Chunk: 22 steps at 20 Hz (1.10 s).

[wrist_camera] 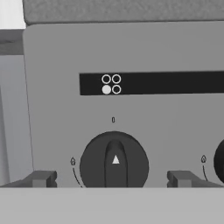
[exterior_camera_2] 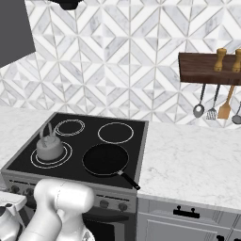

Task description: Pick the kettle from the counter and place it on a stove burner. Then turn the burner on.

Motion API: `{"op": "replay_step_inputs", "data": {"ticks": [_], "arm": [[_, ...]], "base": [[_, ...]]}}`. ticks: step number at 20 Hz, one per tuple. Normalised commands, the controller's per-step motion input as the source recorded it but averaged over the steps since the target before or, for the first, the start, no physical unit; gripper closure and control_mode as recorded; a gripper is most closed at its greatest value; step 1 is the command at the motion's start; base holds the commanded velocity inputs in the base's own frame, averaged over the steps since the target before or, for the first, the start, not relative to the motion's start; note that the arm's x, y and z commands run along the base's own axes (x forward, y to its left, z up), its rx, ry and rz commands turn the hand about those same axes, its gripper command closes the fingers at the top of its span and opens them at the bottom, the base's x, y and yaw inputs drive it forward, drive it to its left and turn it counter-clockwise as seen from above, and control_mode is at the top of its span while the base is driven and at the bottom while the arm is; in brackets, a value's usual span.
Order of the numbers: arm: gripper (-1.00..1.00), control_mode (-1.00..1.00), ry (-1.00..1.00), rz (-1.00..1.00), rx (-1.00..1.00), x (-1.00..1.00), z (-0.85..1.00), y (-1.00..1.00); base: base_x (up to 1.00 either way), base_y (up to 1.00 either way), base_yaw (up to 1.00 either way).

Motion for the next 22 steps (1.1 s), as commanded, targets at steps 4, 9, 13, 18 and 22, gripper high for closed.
{"op": "replay_step_inputs", "data": {"ticks": [4,9,13,18,22], "arm": [[-1.0,-1.0,0.0,-0.01,0.0,0.0,0.04,0.0],[-1.0,-1.0,-0.01,0.0,0.0,-0.1,0.1,0.0],[-1.0,-1.0,-0.01,0.0,0.0,-0.09,0.1,0.0],[-1.0,-1.0,0.0,0.0,0.0,0.0,0.1,0.0],[-1.0,-1.0,0.0,0.0,0.0,0.07,0.11,0.0]], "base": [[0.0,0.0,0.0],[0.0,0.0,0.0],[0.0,0.0,0.0],[0.0,0.0,0.0],[0.0,0.0,0.0]]}}
